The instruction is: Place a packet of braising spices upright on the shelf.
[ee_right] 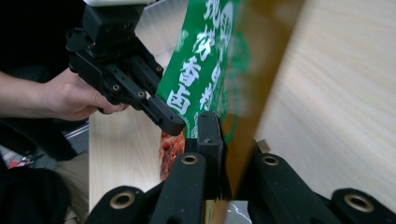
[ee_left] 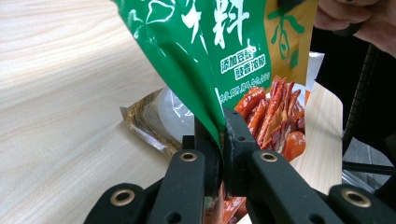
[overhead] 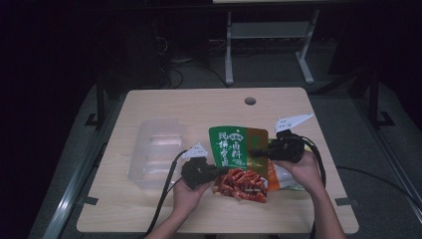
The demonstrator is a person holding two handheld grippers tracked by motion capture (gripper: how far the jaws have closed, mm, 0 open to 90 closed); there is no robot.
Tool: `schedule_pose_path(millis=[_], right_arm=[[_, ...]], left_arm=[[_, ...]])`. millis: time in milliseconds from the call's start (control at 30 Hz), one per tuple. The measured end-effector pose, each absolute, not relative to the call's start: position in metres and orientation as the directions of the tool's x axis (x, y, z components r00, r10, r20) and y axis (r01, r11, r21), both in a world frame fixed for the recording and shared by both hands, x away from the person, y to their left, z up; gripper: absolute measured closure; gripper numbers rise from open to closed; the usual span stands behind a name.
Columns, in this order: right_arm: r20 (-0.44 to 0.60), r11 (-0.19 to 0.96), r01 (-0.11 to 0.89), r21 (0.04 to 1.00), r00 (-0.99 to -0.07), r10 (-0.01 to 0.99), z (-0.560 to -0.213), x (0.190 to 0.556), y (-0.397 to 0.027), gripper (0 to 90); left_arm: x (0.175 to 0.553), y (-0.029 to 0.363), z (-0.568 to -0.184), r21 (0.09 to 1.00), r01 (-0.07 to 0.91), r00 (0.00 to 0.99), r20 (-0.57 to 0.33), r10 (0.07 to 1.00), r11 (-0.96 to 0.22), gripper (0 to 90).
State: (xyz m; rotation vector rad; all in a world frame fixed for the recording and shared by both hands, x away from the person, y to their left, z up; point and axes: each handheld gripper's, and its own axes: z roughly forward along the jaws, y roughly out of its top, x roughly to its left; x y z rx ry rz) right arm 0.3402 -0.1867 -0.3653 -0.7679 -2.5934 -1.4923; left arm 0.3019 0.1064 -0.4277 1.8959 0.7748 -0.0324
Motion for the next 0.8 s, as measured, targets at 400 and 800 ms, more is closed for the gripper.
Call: schedule_pose_path(millis=[400, 800], right_arm=[[0.34, 0.42, 0.453, 0.786, -0.885, 0.319, -0.367, 0.337, -0.174, 89.0], [0.315, 0.424, 0.422, 0.801, -0.9, 0.3, -0.358, 0.323, -0.161, 89.5]], left_arm=[[0.285, 0.115, -0.413, 0.835, 0.479, 0.788, -0.273, 0.552, -0.271, 59.1], [0.262, 0.135, -0.406, 0.841, 0.402, 0.793, -0.122, 0.598, -0.361, 37.0]])
